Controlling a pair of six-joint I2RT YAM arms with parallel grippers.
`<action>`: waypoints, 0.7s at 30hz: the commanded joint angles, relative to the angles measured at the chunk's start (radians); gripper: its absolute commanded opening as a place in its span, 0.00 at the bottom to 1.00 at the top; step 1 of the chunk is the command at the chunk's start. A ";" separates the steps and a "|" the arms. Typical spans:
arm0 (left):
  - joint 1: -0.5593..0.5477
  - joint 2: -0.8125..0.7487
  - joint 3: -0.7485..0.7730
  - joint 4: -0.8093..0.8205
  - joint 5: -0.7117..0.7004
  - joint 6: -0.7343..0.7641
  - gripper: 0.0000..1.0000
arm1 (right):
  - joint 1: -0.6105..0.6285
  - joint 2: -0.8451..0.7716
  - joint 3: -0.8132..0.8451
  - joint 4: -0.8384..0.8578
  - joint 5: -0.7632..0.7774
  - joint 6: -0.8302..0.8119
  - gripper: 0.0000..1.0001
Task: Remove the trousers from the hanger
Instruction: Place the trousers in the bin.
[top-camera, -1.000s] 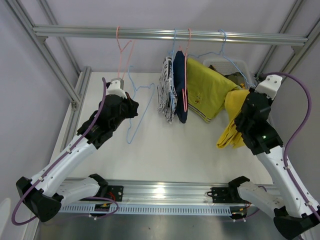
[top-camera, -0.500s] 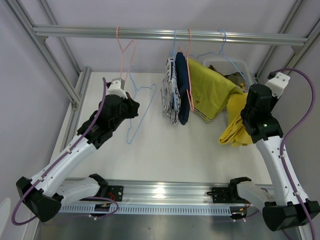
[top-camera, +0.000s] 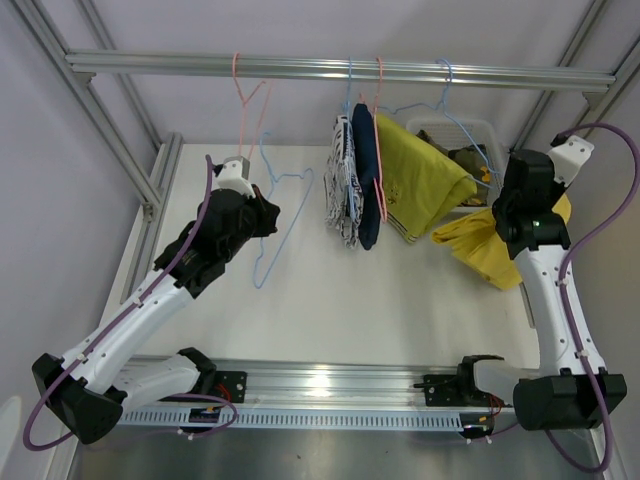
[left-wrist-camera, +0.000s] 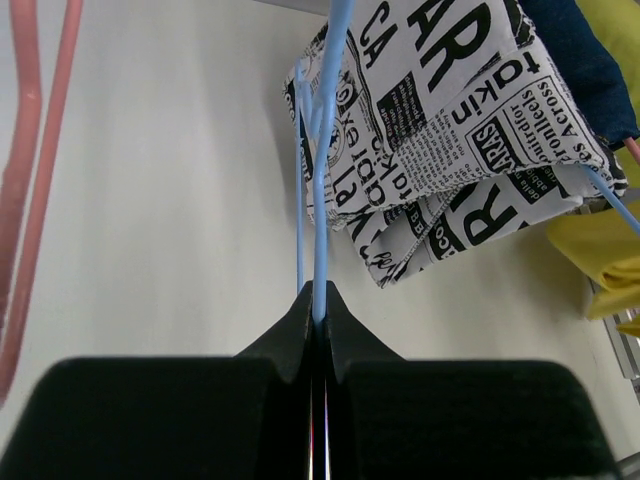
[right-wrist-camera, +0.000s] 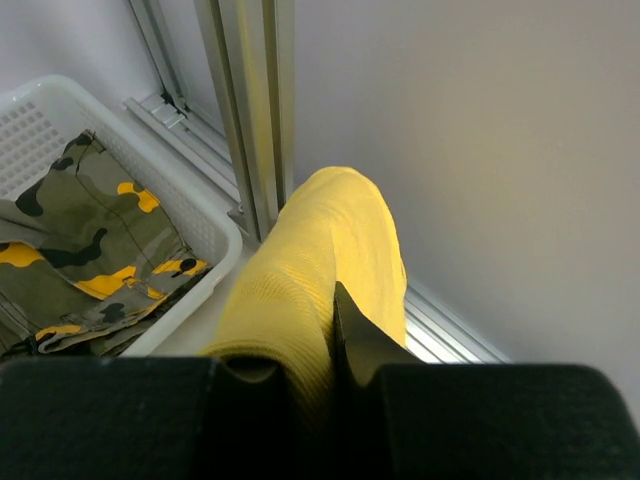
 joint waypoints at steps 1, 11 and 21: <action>0.007 -0.010 0.048 0.021 0.025 0.005 0.01 | -0.038 0.023 0.094 0.106 -0.056 0.062 0.00; 0.008 -0.002 0.040 0.021 0.034 0.003 0.01 | -0.257 0.091 0.112 0.076 -0.271 0.177 0.00; 0.008 0.004 0.049 0.020 0.043 0.000 0.01 | -0.271 0.143 0.109 0.166 -0.417 0.163 0.00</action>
